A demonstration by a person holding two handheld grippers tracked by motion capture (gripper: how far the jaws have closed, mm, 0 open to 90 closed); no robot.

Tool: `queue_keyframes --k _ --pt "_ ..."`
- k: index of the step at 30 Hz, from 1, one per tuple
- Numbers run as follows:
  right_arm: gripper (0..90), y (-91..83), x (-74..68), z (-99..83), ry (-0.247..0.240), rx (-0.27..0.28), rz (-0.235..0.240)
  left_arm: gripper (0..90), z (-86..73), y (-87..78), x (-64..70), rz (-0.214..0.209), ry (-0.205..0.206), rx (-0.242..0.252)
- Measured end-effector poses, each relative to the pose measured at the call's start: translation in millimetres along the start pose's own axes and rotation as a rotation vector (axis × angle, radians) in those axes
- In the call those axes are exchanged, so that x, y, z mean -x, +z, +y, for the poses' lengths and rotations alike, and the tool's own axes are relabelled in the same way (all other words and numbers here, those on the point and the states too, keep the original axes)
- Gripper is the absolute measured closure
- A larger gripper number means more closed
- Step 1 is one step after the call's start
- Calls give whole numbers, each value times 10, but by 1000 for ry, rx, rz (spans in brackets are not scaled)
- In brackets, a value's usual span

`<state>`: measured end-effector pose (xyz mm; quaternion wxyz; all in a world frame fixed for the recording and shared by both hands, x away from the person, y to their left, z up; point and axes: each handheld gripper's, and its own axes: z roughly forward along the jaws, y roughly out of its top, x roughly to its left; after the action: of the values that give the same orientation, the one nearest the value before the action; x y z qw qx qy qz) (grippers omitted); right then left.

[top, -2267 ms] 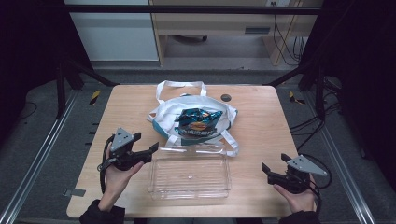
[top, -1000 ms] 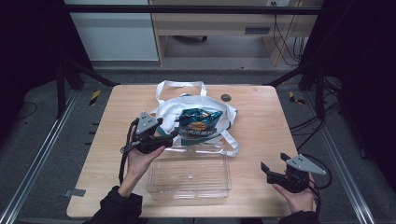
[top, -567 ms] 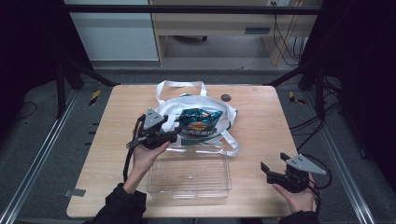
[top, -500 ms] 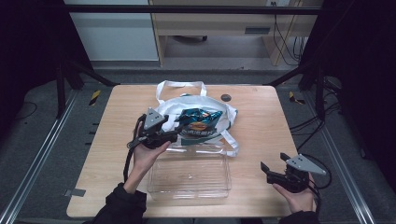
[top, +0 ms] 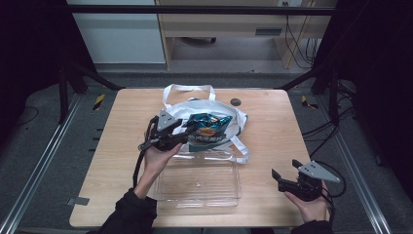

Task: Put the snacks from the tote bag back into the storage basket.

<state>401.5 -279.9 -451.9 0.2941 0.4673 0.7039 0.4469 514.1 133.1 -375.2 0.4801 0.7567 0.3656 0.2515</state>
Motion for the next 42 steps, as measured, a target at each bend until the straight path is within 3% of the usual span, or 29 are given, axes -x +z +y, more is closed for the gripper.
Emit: queue_keyframes --k 10,12,18,22,30,33,42 --pt "167 -1 0 0 0 -1 2 676 8 83 3 -10 4 -21" --pt "167 0 0 0 -3 -1 2 750 12 91 -5 -14 -7 -17" --pt "167 4 -2 -1 -4 -1 3 857 32 83 -8 -7 -15 -16" --pt "167 3 -1 -2 -4 -2 3 883 39 71 12 -8 -18 -12" --pt "167 -1 3 -3 -1 -3 3 895 66 20 30 -18 -60 24" --pt "168 -1 4 -3 -2 -4 2 895 97 -40 15 -36 -98 54" --pt "168 1 0 -4 -2 -5 3 897 146 -174 13 -31 -119 101"
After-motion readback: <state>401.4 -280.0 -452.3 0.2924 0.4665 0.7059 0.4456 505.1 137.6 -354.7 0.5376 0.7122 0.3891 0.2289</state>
